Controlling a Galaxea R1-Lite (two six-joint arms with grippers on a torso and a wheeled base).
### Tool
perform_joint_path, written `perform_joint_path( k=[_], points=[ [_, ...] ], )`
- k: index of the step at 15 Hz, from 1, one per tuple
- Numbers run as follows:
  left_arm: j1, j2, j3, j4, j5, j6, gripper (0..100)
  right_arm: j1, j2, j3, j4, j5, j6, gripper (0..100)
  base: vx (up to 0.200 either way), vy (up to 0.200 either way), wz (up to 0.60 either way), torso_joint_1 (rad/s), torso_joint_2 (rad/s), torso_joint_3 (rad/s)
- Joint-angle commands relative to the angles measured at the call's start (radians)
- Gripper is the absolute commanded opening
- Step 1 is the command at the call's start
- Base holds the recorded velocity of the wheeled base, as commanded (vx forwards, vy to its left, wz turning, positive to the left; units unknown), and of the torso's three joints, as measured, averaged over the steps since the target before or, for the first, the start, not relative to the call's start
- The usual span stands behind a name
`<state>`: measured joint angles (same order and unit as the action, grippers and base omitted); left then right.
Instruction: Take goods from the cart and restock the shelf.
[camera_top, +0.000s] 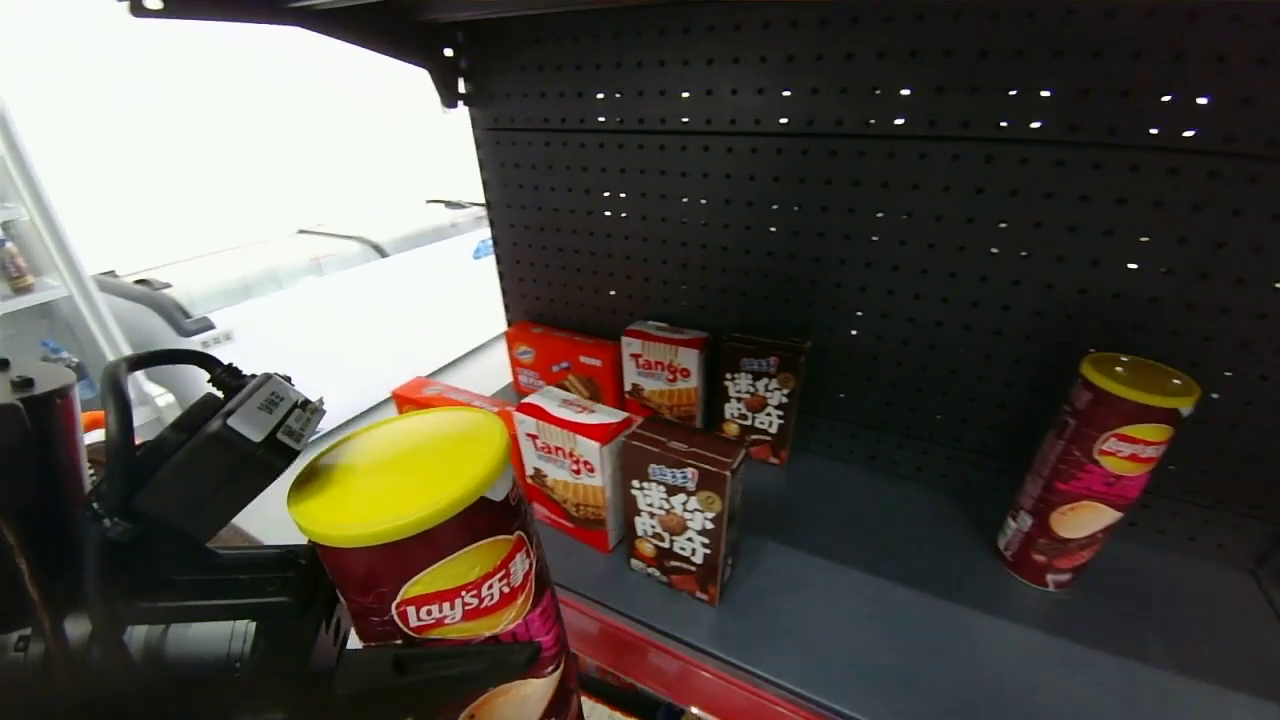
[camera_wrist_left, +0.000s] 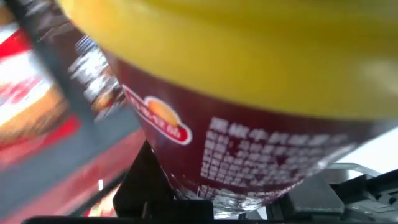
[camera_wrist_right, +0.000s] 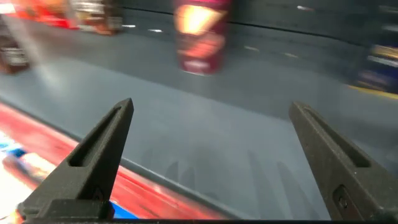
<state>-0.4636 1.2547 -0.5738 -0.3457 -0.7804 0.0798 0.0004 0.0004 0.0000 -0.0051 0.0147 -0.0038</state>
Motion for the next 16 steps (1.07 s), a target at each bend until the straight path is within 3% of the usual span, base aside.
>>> perform_joint_path(
  k=[1,8,16],
  points=[
    [-0.015,0.002,0.000,-0.001,0.000,0.000,0,0.000,0.000,0.000,-0.001,0.001,-0.001,100,0.000,0.000,-0.60,0.007,0.01,0.007],
    [-0.020,0.011,0.005,-0.001,0.004,0.002,0,0.000,0.000,0.000,-0.001,0.001,-0.001,100,0.000,0.000,-0.60,0.001,0.00,0.000],
    [-0.012,0.006,0.012,-0.001,0.006,0.002,0,0.000,0.000,0.000,0.001,0.004,-0.002,100,0.000,0.000,0.00,0.000,0.00,0.000]
  ],
)
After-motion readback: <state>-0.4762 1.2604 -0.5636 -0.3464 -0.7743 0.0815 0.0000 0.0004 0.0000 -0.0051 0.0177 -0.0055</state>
